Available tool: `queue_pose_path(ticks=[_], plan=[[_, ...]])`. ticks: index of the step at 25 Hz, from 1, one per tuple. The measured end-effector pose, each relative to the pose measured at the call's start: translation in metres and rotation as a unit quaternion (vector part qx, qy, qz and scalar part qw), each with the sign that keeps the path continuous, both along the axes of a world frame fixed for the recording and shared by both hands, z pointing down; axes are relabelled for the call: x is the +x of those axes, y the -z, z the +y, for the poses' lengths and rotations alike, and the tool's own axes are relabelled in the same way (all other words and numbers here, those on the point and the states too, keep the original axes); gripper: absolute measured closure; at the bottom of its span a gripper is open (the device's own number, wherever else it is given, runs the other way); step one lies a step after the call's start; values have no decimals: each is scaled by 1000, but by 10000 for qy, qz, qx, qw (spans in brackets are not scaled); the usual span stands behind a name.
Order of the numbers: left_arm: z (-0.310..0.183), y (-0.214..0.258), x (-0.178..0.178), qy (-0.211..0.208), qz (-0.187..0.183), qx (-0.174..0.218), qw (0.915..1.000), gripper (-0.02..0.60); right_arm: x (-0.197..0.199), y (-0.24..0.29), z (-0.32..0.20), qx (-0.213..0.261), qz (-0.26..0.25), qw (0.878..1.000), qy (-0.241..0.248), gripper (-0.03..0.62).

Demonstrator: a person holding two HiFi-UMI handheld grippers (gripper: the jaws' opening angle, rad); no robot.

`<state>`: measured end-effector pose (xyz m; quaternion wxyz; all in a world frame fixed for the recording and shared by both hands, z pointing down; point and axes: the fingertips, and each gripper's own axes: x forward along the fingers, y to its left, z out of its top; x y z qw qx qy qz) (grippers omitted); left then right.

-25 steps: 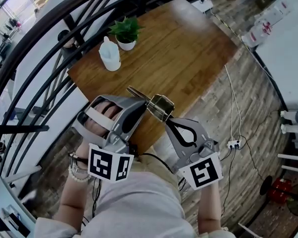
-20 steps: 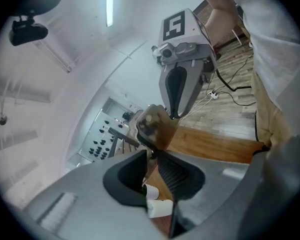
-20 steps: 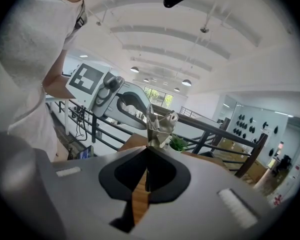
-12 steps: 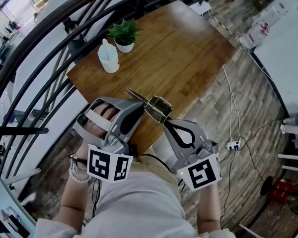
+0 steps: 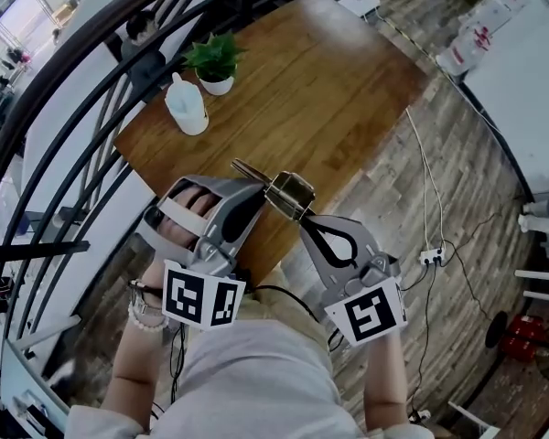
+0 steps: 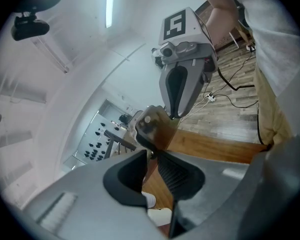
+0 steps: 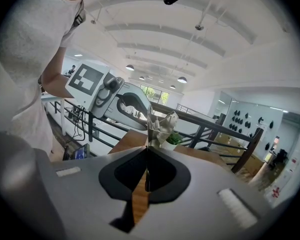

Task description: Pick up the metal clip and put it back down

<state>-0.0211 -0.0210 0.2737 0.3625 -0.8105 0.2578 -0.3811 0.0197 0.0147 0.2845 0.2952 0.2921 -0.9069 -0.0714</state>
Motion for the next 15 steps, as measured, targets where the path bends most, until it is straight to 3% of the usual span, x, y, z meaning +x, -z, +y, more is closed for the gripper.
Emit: queue_pose_path(ticks=[15], plan=[[-41, -57, 39, -401, -179, -474, 9979, 500, 35, -50, -38, -364, -122, 9986, -351, 566]])
